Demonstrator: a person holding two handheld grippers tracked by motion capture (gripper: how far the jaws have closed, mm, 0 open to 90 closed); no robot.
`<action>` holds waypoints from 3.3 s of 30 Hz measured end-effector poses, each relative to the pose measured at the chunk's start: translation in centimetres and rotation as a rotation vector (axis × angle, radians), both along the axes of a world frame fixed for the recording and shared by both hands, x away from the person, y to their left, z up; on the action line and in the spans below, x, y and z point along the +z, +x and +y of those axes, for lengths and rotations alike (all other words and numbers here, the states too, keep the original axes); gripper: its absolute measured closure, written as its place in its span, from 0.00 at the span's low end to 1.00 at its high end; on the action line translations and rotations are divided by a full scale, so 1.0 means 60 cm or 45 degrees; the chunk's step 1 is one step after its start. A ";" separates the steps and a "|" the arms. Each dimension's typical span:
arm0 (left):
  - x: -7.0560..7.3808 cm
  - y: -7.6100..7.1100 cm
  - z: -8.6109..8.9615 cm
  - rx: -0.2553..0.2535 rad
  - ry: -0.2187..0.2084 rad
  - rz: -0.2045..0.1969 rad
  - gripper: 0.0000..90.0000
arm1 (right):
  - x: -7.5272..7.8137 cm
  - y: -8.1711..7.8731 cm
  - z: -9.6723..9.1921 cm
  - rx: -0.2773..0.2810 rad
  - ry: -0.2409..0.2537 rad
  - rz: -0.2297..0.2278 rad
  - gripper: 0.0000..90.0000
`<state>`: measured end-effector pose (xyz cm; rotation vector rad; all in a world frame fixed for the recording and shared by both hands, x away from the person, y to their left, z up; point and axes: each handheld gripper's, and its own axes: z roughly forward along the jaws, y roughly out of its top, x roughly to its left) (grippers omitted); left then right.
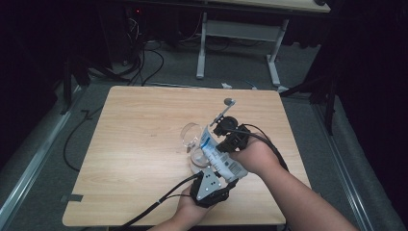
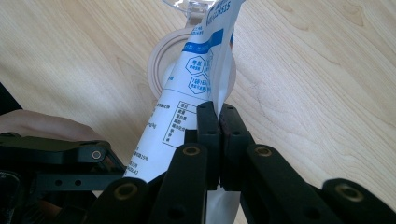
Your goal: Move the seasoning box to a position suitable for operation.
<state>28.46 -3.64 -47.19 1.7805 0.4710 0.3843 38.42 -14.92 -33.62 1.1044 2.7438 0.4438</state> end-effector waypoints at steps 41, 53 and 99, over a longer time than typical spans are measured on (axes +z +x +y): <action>-0.001 0.001 -0.001 0.009 -0.016 0.012 0.64 | -0.001 0.005 0.002 0.013 -0.007 -0.001 0.99; 0.001 0.003 0.000 0.004 -0.031 0.022 0.64 | 0.002 0.006 0.005 0.016 -0.021 -0.005 0.99; 0.005 0.007 0.001 0.005 -0.033 0.024 0.63 | 0.002 0.010 0.011 0.019 -0.033 -0.009 0.99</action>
